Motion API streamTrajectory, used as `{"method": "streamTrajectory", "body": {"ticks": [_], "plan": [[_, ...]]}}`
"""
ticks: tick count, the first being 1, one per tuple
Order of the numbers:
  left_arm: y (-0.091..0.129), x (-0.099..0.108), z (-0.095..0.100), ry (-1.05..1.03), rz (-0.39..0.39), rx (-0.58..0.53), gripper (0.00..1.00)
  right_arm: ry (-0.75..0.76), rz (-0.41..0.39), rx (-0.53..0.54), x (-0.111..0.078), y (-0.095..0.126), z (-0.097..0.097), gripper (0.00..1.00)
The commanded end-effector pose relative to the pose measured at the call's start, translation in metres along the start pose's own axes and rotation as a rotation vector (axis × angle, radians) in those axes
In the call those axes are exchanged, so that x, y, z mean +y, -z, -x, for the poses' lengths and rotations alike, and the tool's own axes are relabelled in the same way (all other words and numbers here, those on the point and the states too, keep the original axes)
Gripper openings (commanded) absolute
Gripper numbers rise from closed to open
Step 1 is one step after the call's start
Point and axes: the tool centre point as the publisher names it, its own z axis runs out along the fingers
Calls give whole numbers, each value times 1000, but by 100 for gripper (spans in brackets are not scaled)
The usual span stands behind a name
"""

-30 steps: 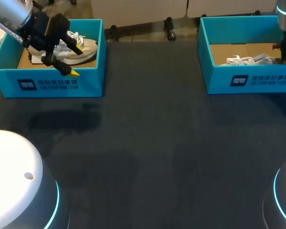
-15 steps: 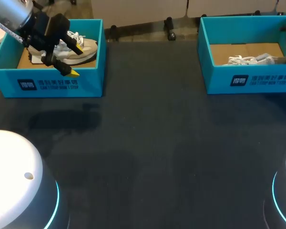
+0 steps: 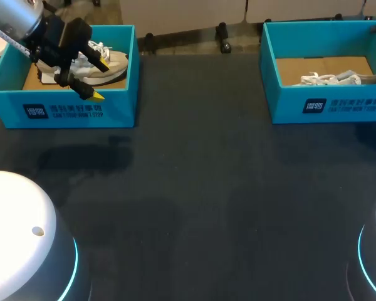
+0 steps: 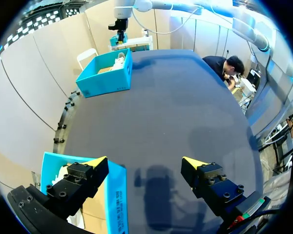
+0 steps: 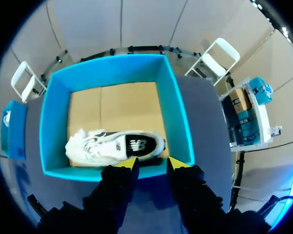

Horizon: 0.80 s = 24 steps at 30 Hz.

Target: Take the shoe out of the shoebox, open the shoe tongue, remove and reinsert the insole, then place the shoe into the shoebox

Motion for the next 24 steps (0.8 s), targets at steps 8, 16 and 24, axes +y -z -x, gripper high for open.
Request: {"method": "streamTrajectory", "body": {"ticks": [8,16,24], "plan": [[0,0,-1,-1,2,-1,100,101,-10,110,-35,24,-23,25],[0,0,-1,-1,2,-1,100,254,-3,218,-64,36,-60,26],[0,0,-1,-1,2,-1,100,418,4,227,-82,46,-80,100]]}}
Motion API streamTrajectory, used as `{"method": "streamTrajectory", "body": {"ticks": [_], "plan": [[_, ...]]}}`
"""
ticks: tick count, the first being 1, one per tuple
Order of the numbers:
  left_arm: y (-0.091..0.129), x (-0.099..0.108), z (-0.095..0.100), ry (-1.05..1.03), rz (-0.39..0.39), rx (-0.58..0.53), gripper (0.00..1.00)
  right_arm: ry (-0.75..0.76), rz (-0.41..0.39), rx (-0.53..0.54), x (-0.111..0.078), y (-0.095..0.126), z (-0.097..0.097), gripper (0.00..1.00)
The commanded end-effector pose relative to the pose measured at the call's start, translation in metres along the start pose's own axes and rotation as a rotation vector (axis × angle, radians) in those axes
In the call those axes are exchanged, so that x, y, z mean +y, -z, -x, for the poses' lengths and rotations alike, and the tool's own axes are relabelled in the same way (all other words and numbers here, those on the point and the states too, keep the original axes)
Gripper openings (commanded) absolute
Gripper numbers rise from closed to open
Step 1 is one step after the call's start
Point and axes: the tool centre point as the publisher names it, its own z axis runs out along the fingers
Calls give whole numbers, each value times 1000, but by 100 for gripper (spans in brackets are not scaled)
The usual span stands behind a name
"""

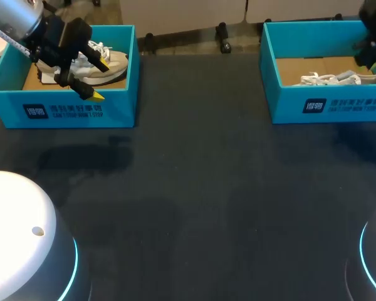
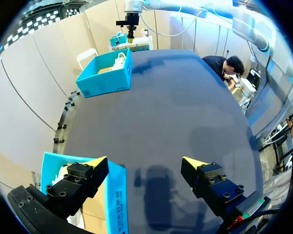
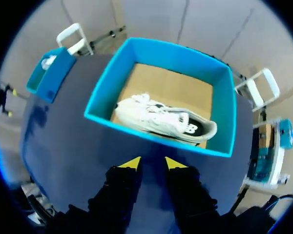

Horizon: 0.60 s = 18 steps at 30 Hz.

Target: Take the shoe out of the shoebox, open the shoe tongue, remove and reinsert the insole, then place the shoe into the shoebox

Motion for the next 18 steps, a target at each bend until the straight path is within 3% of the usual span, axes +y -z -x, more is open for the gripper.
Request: {"method": "streamTrajectory", "body": {"ticks": [1,13,18], "plan": [[0,0,-1,-1,2,-1,100,0,-3,-15,-9,2,-3,100],[0,0,-1,-1,2,-1,100,0,-3,-15,-9,2,-3,100],[8,5,14,44,8,-41,100,0,-3,-15,-9,2,-3,100]]}}
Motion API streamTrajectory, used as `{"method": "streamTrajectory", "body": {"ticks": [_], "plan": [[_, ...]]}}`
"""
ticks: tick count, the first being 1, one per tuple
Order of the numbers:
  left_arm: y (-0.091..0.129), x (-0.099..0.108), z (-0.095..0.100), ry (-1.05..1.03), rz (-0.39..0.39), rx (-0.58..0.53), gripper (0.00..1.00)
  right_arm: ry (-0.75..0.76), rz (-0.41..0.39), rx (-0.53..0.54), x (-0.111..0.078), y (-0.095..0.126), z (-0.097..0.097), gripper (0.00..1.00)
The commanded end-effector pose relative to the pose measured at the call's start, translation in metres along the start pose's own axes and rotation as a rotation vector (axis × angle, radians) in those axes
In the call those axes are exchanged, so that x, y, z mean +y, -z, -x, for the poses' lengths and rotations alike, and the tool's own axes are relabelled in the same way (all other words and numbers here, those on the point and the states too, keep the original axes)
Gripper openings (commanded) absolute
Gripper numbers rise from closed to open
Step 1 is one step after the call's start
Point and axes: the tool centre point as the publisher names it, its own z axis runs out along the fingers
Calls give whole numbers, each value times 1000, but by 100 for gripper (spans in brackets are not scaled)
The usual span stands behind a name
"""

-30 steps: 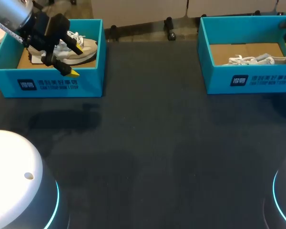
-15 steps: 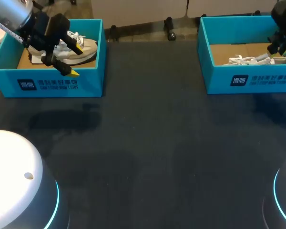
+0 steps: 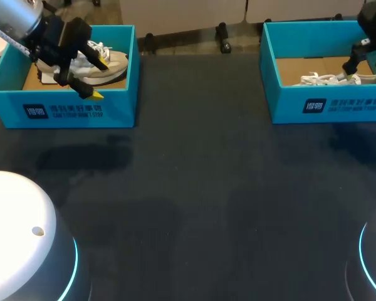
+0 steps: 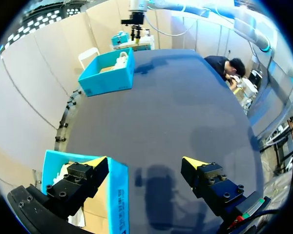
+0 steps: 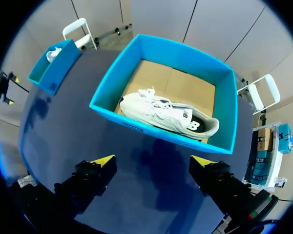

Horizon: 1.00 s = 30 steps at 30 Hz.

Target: Take the shoe out of the shoebox, open the shoe tongue, remove and reinsert the insole, then place the shoe into the shoebox

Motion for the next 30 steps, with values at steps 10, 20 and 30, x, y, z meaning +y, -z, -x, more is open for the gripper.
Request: {"method": "streamTrajectory", "body": {"ticks": [10,20,30], "plan": [[10,24,56,269,37,-111,100,-1,0,-2,0,-1,-1,100],[21,45,100,362,72,-164,100,-1,0,-2,0,-1,-1,100],[32,65,104,-65,189,19,100,-1,0,-2,0,-1,-1,100]]}}
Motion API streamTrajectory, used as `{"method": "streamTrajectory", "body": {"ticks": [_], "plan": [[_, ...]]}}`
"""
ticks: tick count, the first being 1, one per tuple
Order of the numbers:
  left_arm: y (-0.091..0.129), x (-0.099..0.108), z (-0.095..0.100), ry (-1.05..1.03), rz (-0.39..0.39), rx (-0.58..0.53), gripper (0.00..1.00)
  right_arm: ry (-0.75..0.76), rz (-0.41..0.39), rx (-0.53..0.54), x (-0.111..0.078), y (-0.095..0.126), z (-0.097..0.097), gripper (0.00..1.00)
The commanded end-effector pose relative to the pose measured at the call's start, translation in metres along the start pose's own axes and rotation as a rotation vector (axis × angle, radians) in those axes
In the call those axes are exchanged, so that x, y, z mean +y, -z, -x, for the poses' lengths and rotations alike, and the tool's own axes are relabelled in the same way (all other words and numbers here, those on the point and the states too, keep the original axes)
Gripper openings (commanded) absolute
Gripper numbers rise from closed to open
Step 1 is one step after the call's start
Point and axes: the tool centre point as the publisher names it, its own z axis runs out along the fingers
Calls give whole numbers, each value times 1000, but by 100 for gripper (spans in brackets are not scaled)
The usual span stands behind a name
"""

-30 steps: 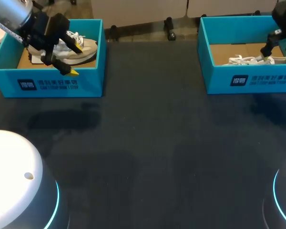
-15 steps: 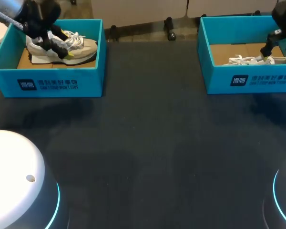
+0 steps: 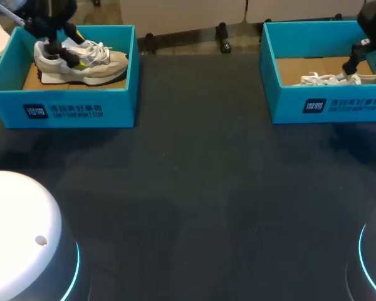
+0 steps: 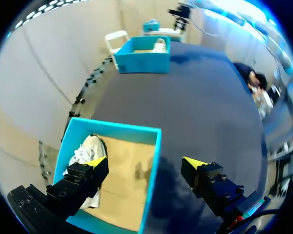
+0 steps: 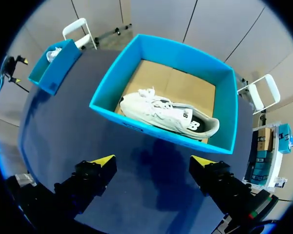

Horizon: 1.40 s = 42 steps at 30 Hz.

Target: Take the shoe out of the shoebox, open the shoe tongue, remove and reinsert the insole, then place the shoe into the shoebox

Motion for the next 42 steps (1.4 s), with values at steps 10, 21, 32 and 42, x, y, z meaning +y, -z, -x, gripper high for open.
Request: {"method": "streamTrajectory", "body": {"ticks": [10,21,32,42], "plan": [[14,32,50,-499,79,241,100,-1,0,-2,0,0,0,100],[20,69,94,-1004,161,386,100,-1,0,-2,0,0,0,100],[20,107,152,-1264,301,454,100,-1,0,-2,0,0,0,100],[12,124,171,-1409,371,515,100,-1,0,-2,0,0,0,100]]}}
